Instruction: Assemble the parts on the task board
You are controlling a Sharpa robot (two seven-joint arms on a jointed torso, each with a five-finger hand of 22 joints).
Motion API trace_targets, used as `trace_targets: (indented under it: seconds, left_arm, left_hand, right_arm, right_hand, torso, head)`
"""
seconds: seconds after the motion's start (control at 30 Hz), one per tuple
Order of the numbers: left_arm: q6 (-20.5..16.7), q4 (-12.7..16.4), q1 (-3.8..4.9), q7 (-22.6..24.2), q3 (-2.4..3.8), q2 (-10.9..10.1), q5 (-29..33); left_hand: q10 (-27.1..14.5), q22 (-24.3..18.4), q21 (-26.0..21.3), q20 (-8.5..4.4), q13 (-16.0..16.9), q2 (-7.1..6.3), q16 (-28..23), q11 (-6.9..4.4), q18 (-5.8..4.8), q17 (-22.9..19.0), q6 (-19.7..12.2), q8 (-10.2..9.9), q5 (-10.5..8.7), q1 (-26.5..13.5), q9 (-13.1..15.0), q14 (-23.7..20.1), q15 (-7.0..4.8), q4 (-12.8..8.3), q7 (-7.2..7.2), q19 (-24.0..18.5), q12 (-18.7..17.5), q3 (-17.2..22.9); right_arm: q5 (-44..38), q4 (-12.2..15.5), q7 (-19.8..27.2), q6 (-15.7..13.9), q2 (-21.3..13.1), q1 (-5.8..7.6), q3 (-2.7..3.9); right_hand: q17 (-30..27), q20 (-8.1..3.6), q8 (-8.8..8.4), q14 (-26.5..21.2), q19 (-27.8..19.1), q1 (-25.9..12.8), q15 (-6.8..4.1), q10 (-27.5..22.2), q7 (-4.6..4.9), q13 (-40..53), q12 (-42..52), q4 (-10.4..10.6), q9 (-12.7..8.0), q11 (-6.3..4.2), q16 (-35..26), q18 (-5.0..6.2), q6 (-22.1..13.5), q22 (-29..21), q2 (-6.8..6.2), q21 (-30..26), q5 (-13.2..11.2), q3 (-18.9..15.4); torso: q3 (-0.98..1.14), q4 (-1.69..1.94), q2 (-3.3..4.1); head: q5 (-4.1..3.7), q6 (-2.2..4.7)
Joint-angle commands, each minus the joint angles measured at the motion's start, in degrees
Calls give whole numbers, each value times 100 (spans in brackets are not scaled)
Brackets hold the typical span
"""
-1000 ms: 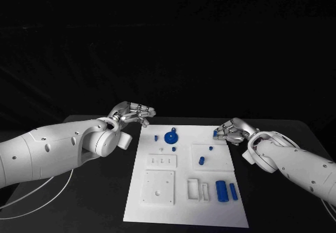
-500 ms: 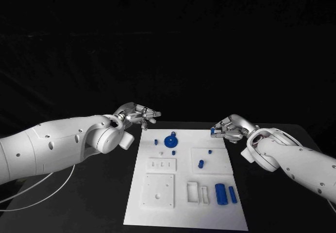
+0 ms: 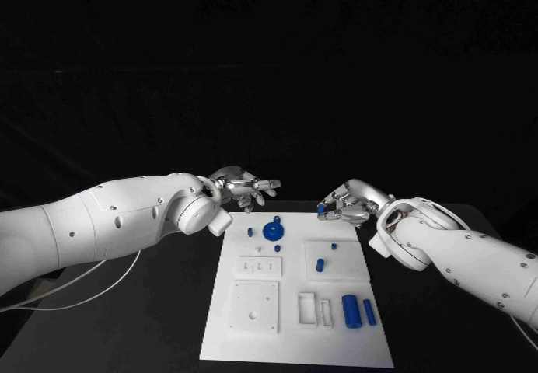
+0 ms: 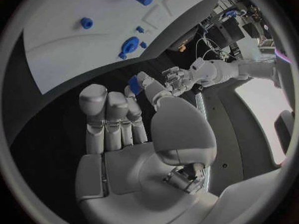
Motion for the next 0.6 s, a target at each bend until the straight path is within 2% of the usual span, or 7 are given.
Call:
trace_targets:
  seconds: [0.03,0.13,0.2,0.27,0.4,0.6]
  left_arm:
    - [271,-49,21,-492,-7,96,-341]
    - [236,-74,20,-617,-15,179,-374]
    - [218,-82,16,-704,-18,236,-376]
    - [223,-86,13,-794,-20,282,-378]
    - [292,-96,11,-1008,-22,350,-420]
    - [396,-99,10,-1306,-24,442,-552]
  left_hand:
    - [252,86,-50,-18,73,-71,55,-20,-30,30,-48,-24,-27,20,352,-14,-10,103,-10,2,18,19]
    - [234,185,-55,-18,286,-90,168,-15,-25,159,-112,-23,4,42,561,-4,-12,130,-3,19,77,14]
    - [238,299,-98,-13,534,-101,178,-17,-18,141,-148,-27,20,45,841,-25,-9,142,-8,11,-38,6]
    - [238,351,-145,-10,617,-109,158,-15,-21,100,-171,-28,5,40,926,-33,-5,149,-7,19,-104,10]
    - [236,391,-180,-3,659,-152,148,-7,-22,75,-182,-30,-174,8,949,-41,2,197,2,21,-140,5]
    - [234,453,-230,6,703,-202,122,8,-23,23,-232,-35,-300,10,941,-61,13,248,24,22,-193,5]
  right_arm:
    - [-249,32,-195,176,86,3,1]
    - [-285,41,-240,198,158,4,1]
    - [-314,48,-284,230,206,4,1]
    - [-341,50,-327,259,250,5,0]
    - [-417,52,-401,316,335,11,-1]
    - [-489,42,-489,393,437,31,-4]
  right_hand:
    - [0,-16,12,9,320,34,-33,25,-19,2,12,11,161,17,-26,98,0,-4,-40,-7,-7,6]
    - [0,-14,13,9,319,31,-31,25,-19,7,12,25,157,18,-32,108,-1,-17,-42,-25,-16,6]
    - [-1,-13,14,10,319,20,-31,23,-21,6,9,41,154,18,-34,113,-5,-23,-43,-34,-48,0]
    - [-1,-10,11,11,318,-7,-29,22,-22,6,5,80,146,20,-38,119,-27,-30,-41,-43,-161,-21]
    - [1,-7,13,13,319,1,-28,18,-20,7,2,106,138,20,-40,124,-34,-34,-54,-44,-105,-21]
    - [1,-7,13,13,319,1,-28,18,-20,7,2,106,138,20,-40,124,-34,-34,-54,-44,-105,-21]
  torso:
    - [24,-14,-49]
    - [29,-3,-60]
    - [26,4,-66]
    - [21,7,-70]
    - [24,-12,-54]
    - [22,0,-51]
  head:
    - [19,-25]
    - [23,-38]
    - [15,-51]
    - [-3,-77]
    - [10,-110]
    - [-14,-131]
